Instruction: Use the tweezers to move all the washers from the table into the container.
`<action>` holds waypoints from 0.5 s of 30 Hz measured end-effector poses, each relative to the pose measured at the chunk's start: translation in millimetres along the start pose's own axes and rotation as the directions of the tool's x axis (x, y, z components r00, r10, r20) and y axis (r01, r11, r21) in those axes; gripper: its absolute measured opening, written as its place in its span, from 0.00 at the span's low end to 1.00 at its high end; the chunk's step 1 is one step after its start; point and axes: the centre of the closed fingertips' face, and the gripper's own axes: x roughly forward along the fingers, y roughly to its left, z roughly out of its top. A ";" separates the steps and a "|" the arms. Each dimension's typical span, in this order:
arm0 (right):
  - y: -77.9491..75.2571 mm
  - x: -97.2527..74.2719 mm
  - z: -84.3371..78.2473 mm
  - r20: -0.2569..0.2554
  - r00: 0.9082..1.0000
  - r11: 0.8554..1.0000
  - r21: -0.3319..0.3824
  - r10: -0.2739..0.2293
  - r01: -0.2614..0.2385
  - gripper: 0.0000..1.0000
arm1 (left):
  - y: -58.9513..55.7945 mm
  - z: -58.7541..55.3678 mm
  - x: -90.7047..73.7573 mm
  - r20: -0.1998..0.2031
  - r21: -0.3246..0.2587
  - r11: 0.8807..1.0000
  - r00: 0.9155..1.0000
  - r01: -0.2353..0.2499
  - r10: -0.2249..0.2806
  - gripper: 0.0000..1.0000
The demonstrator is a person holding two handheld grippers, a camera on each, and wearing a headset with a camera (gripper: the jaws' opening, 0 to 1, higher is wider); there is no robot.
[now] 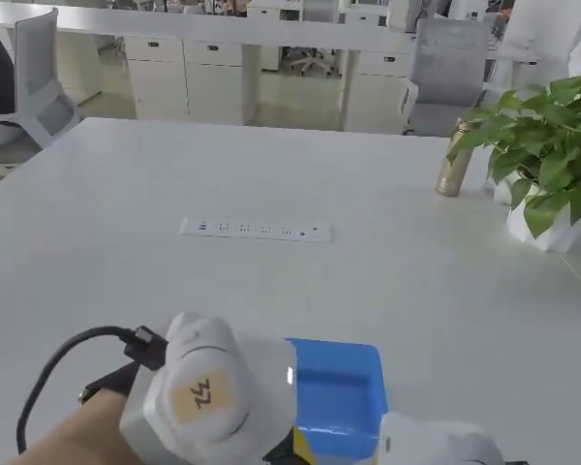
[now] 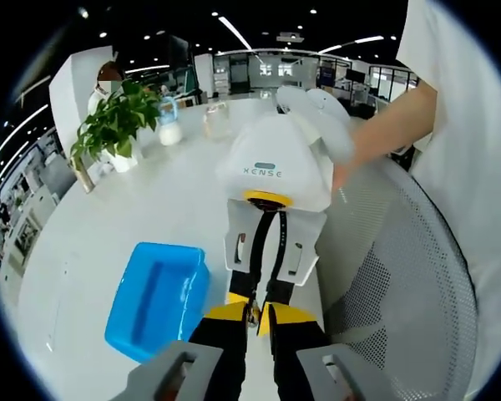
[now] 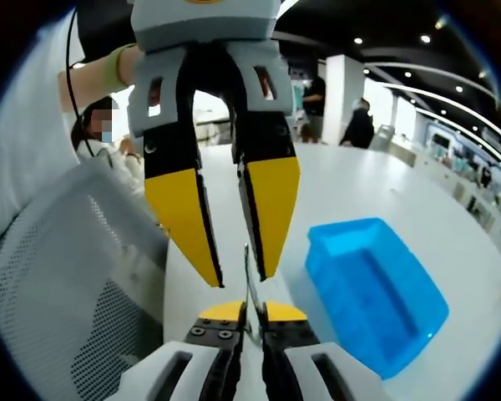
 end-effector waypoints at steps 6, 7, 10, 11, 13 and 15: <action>3.6 0.0 -1.7 -0.013 1.000 1.000 -0.022 -0.019 0.018 0.04 | -2.3 -0.4 -0.3 0.030 -0.012 1.000 0.999 -0.023 0.024 0.01; 3.8 0.1 -1.6 -0.018 1.000 1.000 -0.022 -0.022 0.021 0.03 | -2.2 0.6 -0.8 0.036 -0.009 1.000 0.999 -0.029 0.029 0.02; 2.9 1.8 -1.2 -0.023 0.999 0.999 -0.025 -0.034 0.034 0.03 | -2.3 5.1 -2.2 0.060 0.004 0.999 0.998 -0.032 0.032 0.01; 3.2 1.9 -1.1 -0.024 0.999 0.999 -0.025 -0.035 0.034 0.03 | -2.2 5.3 -2.2 0.061 0.005 0.999 0.998 -0.032 0.032 0.00; 2.8 2.2 -1.3 -0.022 0.999 0.999 -0.027 -0.042 0.042 0.03 | -1.4 5.1 -1.9 0.051 0.017 0.999 0.998 -0.028 0.027 0.00; 1.7 1.5 -1.5 -0.020 0.999 0.999 -0.005 -0.049 0.049 0.04 | -1.8 5.6 -1.0 0.037 0.066 0.998 0.999 -0.010 0.007 0.00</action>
